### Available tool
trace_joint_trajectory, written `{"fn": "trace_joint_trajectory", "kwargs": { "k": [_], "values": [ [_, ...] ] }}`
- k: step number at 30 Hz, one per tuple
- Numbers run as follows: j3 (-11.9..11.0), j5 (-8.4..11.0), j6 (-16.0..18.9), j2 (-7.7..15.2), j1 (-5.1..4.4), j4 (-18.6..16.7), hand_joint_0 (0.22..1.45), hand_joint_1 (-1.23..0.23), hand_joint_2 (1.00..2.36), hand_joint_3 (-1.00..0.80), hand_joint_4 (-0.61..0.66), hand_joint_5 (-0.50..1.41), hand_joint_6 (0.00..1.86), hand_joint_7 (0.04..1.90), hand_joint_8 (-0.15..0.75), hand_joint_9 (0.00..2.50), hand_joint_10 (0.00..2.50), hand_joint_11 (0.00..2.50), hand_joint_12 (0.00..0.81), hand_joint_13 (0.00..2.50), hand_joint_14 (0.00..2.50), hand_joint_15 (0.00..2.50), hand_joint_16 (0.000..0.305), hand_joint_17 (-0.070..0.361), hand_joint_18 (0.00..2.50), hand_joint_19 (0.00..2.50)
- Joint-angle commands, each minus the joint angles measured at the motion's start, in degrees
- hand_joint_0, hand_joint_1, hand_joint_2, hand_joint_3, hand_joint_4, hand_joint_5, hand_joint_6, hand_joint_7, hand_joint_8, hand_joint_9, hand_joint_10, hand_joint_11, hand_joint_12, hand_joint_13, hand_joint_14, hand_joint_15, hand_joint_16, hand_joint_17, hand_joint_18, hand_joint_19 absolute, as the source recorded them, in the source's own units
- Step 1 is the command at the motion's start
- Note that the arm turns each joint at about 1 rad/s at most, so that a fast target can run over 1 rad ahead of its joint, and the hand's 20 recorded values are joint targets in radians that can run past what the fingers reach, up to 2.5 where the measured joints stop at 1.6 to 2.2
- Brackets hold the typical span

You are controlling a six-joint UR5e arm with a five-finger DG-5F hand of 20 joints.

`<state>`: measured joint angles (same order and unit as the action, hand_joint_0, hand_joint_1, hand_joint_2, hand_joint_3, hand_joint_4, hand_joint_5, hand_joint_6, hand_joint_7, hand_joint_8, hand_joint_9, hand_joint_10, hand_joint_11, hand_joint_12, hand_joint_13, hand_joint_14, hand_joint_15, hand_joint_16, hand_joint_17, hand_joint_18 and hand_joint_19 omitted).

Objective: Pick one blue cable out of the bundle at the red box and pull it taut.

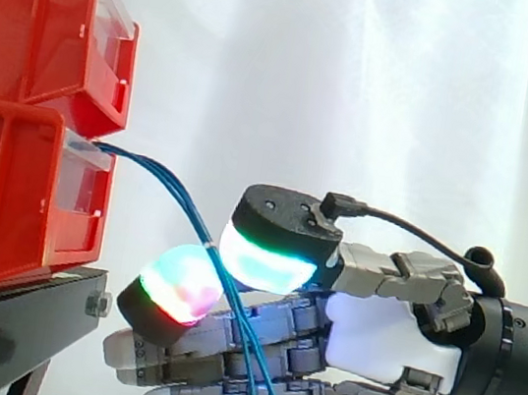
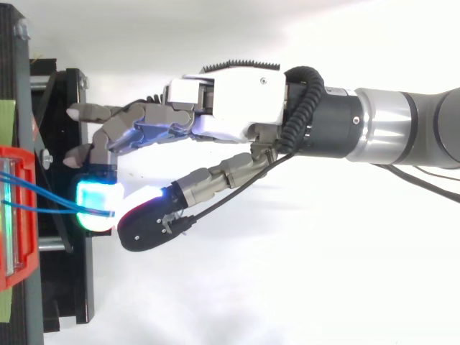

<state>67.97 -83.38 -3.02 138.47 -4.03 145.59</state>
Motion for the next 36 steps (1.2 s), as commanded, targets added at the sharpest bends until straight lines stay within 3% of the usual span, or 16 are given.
{"fn": "trace_joint_trajectory", "kwargs": {
  "k": [1,8,13,16,18,21,28,32,36],
  "values": [
    [0.0,-0.03,0.0,0.0,-0.02,0.0,0.64,-0.76,1.02,-0.14,0.23,-0.18,0.83,0.83,0.302,0.46,0.00,0.03,0.375,0.20,0.00,0.00,0.063,0.141,0.14,0.01],
    [0.0,0.06,-0.1,-0.1,-0.28,0.0,0.63,-0.78,1.02,-0.04,0.21,-0.17,0.85,0.81,0.325,0.50,0.00,0.06,0.393,0.26,0.00,0.00,0.065,0.147,0.24,0.00],
    [-0.1,0.06,0.0,-0.3,-0.37,0.1,0.64,-0.80,1.02,-0.06,0.19,-0.18,0.85,0.80,0.315,0.50,0.00,0.07,0.383,0.26,0.00,0.00,0.063,0.143,0.26,0.01],
    [-0.1,0.15,0.0,-0.6,-0.37,0.1,0.64,-0.87,1.02,-0.23,0.23,-0.19,0.85,0.84,0.305,0.48,0.00,0.07,0.373,0.26,0.00,0.00,0.062,0.139,0.26,0.03],
    [-0.1,0.15,0.0,-0.7,-0.46,0.6,0.60,-0.87,1.01,-0.39,0.24,-0.19,0.85,0.82,0.305,0.49,0.00,0.06,0.374,0.26,0.00,0.00,0.062,0.139,0.27,0.05],
    [-0.1,0.15,0.1,-0.7,-0.46,1.7,0.56,-0.82,1.00,-0.50,0.25,-0.18,0.83,0.81,0.312,0.51,0.00,0.06,0.380,0.27,0.00,0.00,0.062,0.140,0.28,0.06],
    [-0.1,0.06,0.1,-0.7,-0.46,2.6,0.56,-0.77,1.00,-0.49,0.24,-0.15,0.77,0.90,0.322,0.54,0.00,0.07,0.384,0.27,0.00,0.00,0.062,0.140,0.29,0.07],
    [-0.1,0.06,0.1,-0.7,-0.54,2.6,0.60,-0.77,1.02,-0.28,0.23,-0.15,0.84,0.96,0.323,0.60,0.00,0.10,0.378,0.31,0.00,0.00,0.059,0.134,0.32,0.08],
    [-0.1,0.15,0.1,-0.7,-0.54,2.6,0.60,-0.77,1.02,-0.17,0.21,-0.15,0.86,0.99,0.325,0.61,0.00,0.13,0.379,0.32,0.00,0.00,0.060,0.134,0.34,0.08]
  ]
}}
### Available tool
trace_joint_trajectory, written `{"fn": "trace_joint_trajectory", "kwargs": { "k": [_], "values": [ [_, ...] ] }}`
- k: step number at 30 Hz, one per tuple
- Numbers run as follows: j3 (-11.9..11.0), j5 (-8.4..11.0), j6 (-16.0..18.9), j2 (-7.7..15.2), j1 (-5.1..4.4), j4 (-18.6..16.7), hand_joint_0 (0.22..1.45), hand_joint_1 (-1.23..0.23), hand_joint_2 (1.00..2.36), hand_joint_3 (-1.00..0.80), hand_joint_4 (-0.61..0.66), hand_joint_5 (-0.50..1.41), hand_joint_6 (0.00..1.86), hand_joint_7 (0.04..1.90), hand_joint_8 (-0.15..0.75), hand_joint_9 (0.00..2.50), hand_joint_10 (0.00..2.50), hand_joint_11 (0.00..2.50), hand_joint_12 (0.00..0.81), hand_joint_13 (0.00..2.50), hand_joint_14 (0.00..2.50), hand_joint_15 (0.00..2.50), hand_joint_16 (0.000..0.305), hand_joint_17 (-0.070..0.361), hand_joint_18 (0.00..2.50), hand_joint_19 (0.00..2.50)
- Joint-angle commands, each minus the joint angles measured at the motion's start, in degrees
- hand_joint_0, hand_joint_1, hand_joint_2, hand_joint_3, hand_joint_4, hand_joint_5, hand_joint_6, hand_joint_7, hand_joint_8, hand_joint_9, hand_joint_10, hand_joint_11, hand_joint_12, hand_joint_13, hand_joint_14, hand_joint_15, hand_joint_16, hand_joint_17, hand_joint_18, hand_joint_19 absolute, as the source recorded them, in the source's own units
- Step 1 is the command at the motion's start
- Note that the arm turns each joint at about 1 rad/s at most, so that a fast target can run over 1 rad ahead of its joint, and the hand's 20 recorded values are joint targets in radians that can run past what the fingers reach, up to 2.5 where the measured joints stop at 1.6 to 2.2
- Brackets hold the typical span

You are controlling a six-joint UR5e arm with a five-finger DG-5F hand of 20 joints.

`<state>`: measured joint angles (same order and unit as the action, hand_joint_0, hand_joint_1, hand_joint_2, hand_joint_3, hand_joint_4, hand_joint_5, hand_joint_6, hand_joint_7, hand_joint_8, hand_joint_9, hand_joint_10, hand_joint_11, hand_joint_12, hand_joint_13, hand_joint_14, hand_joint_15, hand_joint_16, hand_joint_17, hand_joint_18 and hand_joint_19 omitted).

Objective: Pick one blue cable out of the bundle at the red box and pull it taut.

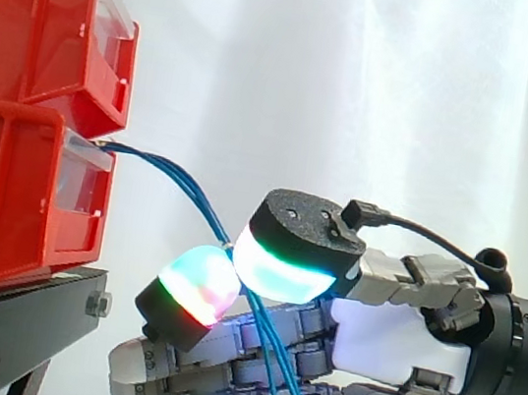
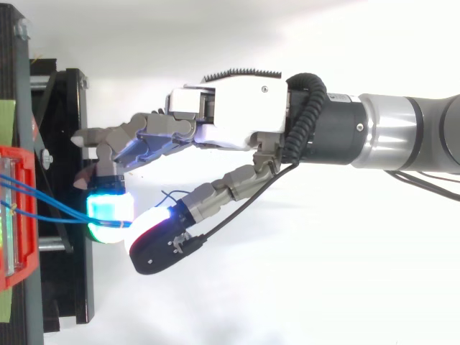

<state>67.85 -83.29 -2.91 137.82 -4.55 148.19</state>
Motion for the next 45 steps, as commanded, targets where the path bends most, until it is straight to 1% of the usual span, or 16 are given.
{"fn": "trace_joint_trajectory", "kwargs": {
  "k": [1,5,8,10,13,15,16,17,19,23,26,29,31,38,40,45],
  "values": [
    [0.0,0.06,0.0,0.0,-0.02,0.0,0.60,-0.77,1.02,-0.16,0.20,-0.15,0.86,1.00,0.325,0.61,0.00,0.13,0.379,0.32,0.00,0.00,0.060,0.134,0.34,0.08],
    [0.0,0.06,0.1,0.0,-0.02,0.0,0.61,-0.80,1.02,-0.11,0.15,-0.15,0.87,1.02,0.325,0.61,0.00,0.14,0.380,0.33,0.00,0.00,0.059,0.134,0.36,0.08],
    [-0.1,-0.03,0.2,0.0,-0.02,0.0,0.63,-0.86,1.02,-0.12,0.13,-0.17,0.89,0.96,0.322,0.60,0.00,0.15,0.381,0.33,0.00,0.00,0.059,0.133,0.37,0.07],
    [-0.2,-0.03,0.3,0.0,-0.02,0.0,0.65,-0.90,1.02,-0.14,0.14,-0.17,0.89,0.96,0.317,0.59,0.01,0.16,0.381,0.32,0.00,0.00,0.059,0.133,0.37,0.06],
    [-0.4,0.06,0.3,-0.1,-0.02,0.0,0.66,-0.93,1.02,-0.21,0.18,-0.18,0.89,0.93,0.313,0.57,0.00,0.16,0.377,0.31,0.00,0.00,0.059,0.133,0.37,0.05],
    [-0.3,0.06,0.1,-0.4,-0.02,0.3,0.67,-0.96,1.01,-0.37,0.21,-0.18,0.89,0.93,0.312,0.57,0.00,0.16,0.378,0.31,0.00,0.00,0.059,0.134,0.37,0.06],
    [-0.3,0.06,0.1,-0.5,0.07,0.5,0.66,-0.95,1.00,-0.44,0.22,-0.18,0.88,0.93,0.312,0.57,0.00,0.16,0.378,0.31,0.00,0.00,0.059,0.134,0.37,0.06],
    [-0.3,0.06,0.0,-1.0,0.07,1.6,0.63,-0.94,1.00,-0.50,0.22,-0.18,0.88,0.92,0.310,0.57,0.00,0.16,0.377,0.31,0.00,0.00,0.059,0.133,0.37,0.07],
    [-0.3,-0.03,0.0,-1.2,0.07,2.3,0.60,-0.90,1.00,-0.50,0.23,-0.18,0.88,0.89,0.314,0.58,0.00,0.17,0.380,0.31,0.00,0.00,0.060,0.134,0.37,0.08],
    [-0.3,-0.03,-0.1,-1.7,0.07,3.7,0.55,-0.79,1.00,-0.50,0.24,-0.16,0.86,0.94,0.327,0.61,0.00,0.15,0.388,0.32,0.00,0.00,0.061,0.138,0.37,0.10],
    [-0.3,-0.03,-0.1,-1.8,-0.02,3.9,0.56,-0.69,1.00,-0.50,0.23,-0.14,0.85,0.99,0.331,0.66,0.00,0.15,0.387,0.34,0.00,0.00,0.060,0.135,0.37,0.12],
    [-0.3,-0.03,-0.1,-1.8,-0.02,3.9,0.59,-0.66,1.00,-0.43,0.23,-0.13,0.85,1.04,0.331,0.69,0.00,0.16,0.380,0.35,0.00,0.00,0.058,0.131,0.38,0.13],
    [-0.3,-0.03,-0.1,-1.8,-0.02,3.9,0.59,-0.66,1.01,-0.39,0.22,-0.12,0.85,1.04,0.331,0.70,0.00,0.16,0.379,0.35,0.00,0.00,0.058,0.131,0.38,0.13],
    [-0.3,-0.03,-0.1,-1.8,-0.02,3.9,0.61,-0.77,1.02,-0.23,0.20,-0.12,0.86,1.09,0.333,0.70,0.00,0.17,0.379,0.37,0.00,0.00,0.058,0.129,0.42,0.12],
    [-0.3,0.06,-0.1,-1.9,-0.02,3.8,0.61,-0.80,1.02,-0.21,0.20,-0.12,0.86,1.10,0.333,0.70,0.00,0.18,0.379,0.37,0.00,0.00,0.058,0.130,0.43,0.12],
    [-0.4,0.06,-0.1,-1.9,-0.02,3.9,0.65,-0.89,1.02,-0.18,0.13,-0.13,0.88,1.08,0.325,0.67,0.00,0.18,0.379,0.37,0.00,0.00,0.057,0.129,0.44,0.10]
  ]
}}
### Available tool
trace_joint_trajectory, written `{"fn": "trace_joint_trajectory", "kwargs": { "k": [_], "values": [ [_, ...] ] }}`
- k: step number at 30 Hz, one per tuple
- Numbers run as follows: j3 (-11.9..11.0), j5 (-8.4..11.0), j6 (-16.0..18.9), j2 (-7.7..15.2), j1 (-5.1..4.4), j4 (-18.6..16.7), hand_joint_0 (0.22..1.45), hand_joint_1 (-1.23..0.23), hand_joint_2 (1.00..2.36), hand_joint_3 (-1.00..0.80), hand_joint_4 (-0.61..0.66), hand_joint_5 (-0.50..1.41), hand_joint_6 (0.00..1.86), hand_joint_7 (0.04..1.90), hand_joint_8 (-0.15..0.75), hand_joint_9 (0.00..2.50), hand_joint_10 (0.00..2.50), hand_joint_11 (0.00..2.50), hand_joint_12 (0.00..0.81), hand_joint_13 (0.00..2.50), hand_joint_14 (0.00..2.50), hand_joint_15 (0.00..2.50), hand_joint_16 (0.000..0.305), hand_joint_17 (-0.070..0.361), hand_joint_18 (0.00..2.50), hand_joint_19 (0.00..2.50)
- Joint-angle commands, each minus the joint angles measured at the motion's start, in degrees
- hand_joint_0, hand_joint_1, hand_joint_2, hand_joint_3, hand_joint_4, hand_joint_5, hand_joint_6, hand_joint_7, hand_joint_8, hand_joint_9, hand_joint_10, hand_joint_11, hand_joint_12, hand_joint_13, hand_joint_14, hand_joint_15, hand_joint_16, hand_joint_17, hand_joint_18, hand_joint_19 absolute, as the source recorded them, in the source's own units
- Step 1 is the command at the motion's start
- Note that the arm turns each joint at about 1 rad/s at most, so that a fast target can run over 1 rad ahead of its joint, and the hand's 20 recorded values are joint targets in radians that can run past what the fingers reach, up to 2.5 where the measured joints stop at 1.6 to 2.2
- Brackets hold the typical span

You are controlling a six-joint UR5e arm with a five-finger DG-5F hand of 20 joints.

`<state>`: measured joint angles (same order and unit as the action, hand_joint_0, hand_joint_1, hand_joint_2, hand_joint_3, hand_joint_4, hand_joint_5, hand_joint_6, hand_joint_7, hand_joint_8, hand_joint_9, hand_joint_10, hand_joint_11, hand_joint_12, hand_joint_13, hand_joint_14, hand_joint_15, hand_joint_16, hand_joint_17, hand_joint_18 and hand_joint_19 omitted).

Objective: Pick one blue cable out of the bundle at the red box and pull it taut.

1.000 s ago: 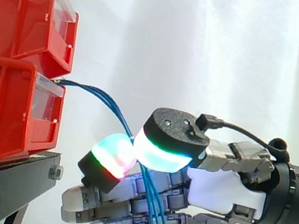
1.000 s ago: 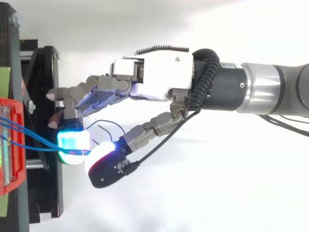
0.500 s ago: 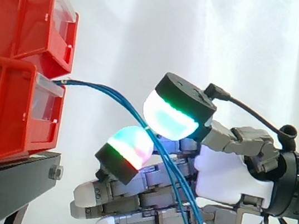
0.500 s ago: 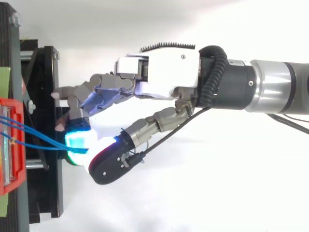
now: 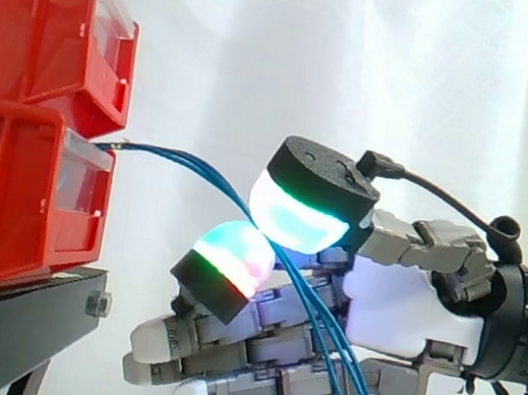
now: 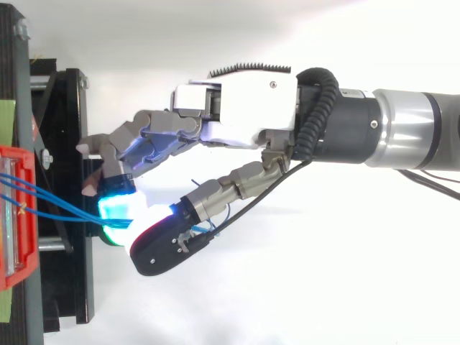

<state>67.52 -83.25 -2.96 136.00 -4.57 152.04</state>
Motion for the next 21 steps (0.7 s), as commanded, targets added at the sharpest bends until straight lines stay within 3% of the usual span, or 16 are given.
{"fn": "trace_joint_trajectory", "kwargs": {
  "k": [1,11,21],
  "values": [
    [0.0,0.02,0.0,0.0,0.00,0.0,0.65,-0.90,1.02,-0.19,0.13,-0.14,0.88,1.08,0.324,0.67,0.01,0.19,0.379,0.36,0.00,0.00,0.057,0.129,0.44,0.10],
    [0.0,0.20,0.1,0.0,0.00,-0.1,0.72,-0.96,1.01,-0.35,0.11,-0.15,0.88,1.00,0.309,0.61,0.00,0.17,0.372,0.32,0.00,0.00,0.058,0.130,0.41,0.06],
    [0.0,0.28,0.1,-0.1,0.00,0.0,0.68,-0.92,1.02,-0.28,0.05,-0.16,0.88,1.11,0.293,0.60,0.00,0.14,0.372,0.29,0.00,0.00,0.058,0.130,0.37,0.07]
  ]
}}
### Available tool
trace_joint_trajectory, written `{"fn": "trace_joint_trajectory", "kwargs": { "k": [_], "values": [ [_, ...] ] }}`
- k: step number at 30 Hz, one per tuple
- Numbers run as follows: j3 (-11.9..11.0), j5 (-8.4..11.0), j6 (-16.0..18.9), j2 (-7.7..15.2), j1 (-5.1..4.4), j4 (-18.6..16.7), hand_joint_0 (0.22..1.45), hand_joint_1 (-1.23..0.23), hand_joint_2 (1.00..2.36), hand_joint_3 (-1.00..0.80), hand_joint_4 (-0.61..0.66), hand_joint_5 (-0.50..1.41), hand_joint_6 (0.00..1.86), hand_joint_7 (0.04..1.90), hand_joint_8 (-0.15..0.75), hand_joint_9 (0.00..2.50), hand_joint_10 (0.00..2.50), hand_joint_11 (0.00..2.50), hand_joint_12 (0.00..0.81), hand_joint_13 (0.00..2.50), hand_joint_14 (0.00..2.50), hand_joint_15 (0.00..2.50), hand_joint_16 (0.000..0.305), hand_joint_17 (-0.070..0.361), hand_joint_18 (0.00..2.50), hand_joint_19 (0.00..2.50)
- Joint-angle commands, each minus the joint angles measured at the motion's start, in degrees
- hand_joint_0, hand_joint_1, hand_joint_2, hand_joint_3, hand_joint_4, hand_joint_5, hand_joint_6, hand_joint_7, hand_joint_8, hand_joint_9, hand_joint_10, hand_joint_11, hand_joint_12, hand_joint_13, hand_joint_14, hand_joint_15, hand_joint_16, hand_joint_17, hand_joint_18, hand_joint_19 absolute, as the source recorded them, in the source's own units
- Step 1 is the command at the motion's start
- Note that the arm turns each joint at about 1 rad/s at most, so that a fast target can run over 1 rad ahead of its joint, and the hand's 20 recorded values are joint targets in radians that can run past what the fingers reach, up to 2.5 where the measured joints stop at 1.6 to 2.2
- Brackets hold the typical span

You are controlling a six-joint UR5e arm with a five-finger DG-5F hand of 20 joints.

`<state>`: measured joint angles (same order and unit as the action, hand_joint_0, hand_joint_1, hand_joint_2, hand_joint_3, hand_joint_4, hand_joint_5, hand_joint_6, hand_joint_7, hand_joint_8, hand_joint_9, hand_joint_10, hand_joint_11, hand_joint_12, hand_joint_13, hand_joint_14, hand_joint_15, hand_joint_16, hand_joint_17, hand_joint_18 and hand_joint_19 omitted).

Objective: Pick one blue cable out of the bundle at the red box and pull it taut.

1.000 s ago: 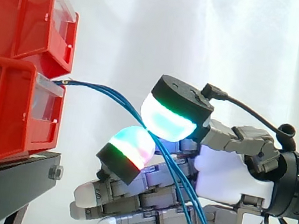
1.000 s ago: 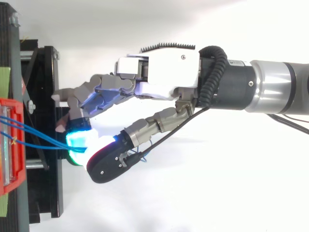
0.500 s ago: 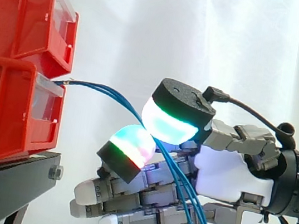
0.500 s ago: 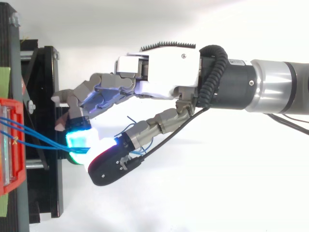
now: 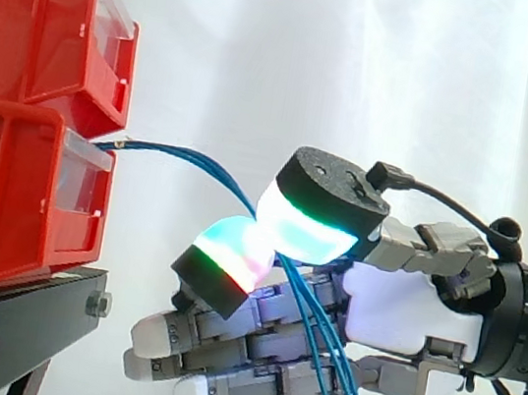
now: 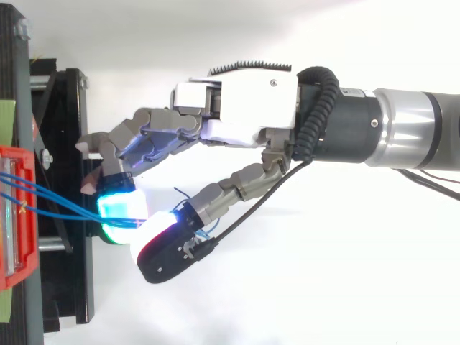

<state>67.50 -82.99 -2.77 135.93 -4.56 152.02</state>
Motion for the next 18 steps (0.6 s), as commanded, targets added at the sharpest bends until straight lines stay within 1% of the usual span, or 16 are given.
{"fn": "trace_joint_trajectory", "kwargs": {
  "k": [1,4,6,7,8,9,10,12,18],
  "values": [
    [0.0,0.02,0.0,-0.1,-0.01,-0.1,0.68,-0.92,1.02,-0.28,0.05,-0.16,0.88,1.11,0.292,0.59,0.00,0.14,0.372,0.28,0.00,0.00,0.058,0.131,0.36,0.07],
    [0.0,0.02,0.0,-0.1,-0.01,-0.1,0.68,-0.93,1.02,-0.27,0.09,-0.17,0.85,1.06,0.290,0.56,0.00,0.13,0.371,0.27,0.00,0.00,0.058,0.131,0.33,0.06],
    [0.0,0.02,-0.1,-0.1,-0.01,0.0,0.68,-0.93,1.02,-0.28,0.14,-0.17,0.83,0.98,0.291,0.54,0.00,0.13,0.369,0.25,0.00,0.00,0.059,0.133,0.32,0.06],
    [0.0,0.02,-0.1,-0.1,-0.01,-0.1,0.67,-0.93,1.01,-0.31,0.15,-0.17,0.83,0.95,0.291,0.54,0.00,0.13,0.370,0.25,0.00,0.00,0.059,0.133,0.32,0.07],
    [0.0,-0.07,-0.1,-0.1,-0.01,0.0,0.64,-0.90,1.01,-0.38,0.19,-0.16,0.82,0.91,0.292,0.54,0.00,0.13,0.370,0.24,0.00,0.00,0.059,0.133,0.31,0.08],
    [0.0,0.02,-0.2,-0.1,-0.01,0.0,0.62,-0.89,1.01,-0.41,0.19,-0.16,0.81,0.90,0.292,0.55,0.00,0.13,0.370,0.25,0.00,0.00,0.059,0.133,0.31,0.09],
    [0.0,0.02,-0.3,-0.1,-0.01,0.0,0.61,-0.88,1.01,-0.43,0.19,-0.15,0.80,0.92,0.292,0.55,0.00,0.13,0.370,0.25,0.00,0.00,0.059,0.133,0.31,0.10],
    [0.0,0.02,-0.3,-0.1,-0.01,0.0,0.57,-0.80,1.00,-0.49,0.19,-0.13,0.75,1.01,0.297,0.58,0.00,0.13,0.374,0.26,0.00,0.00,0.060,0.134,0.31,0.11],
    [0.0,-0.07,-0.4,-0.1,-0.01,0.0,0.58,-0.74,1.01,-0.44,0.17,-0.12,0.76,1.05,0.303,0.62,0.00,0.13,0.377,0.28,0.00,0.00,0.059,0.132,0.32,0.12]
  ]
}}
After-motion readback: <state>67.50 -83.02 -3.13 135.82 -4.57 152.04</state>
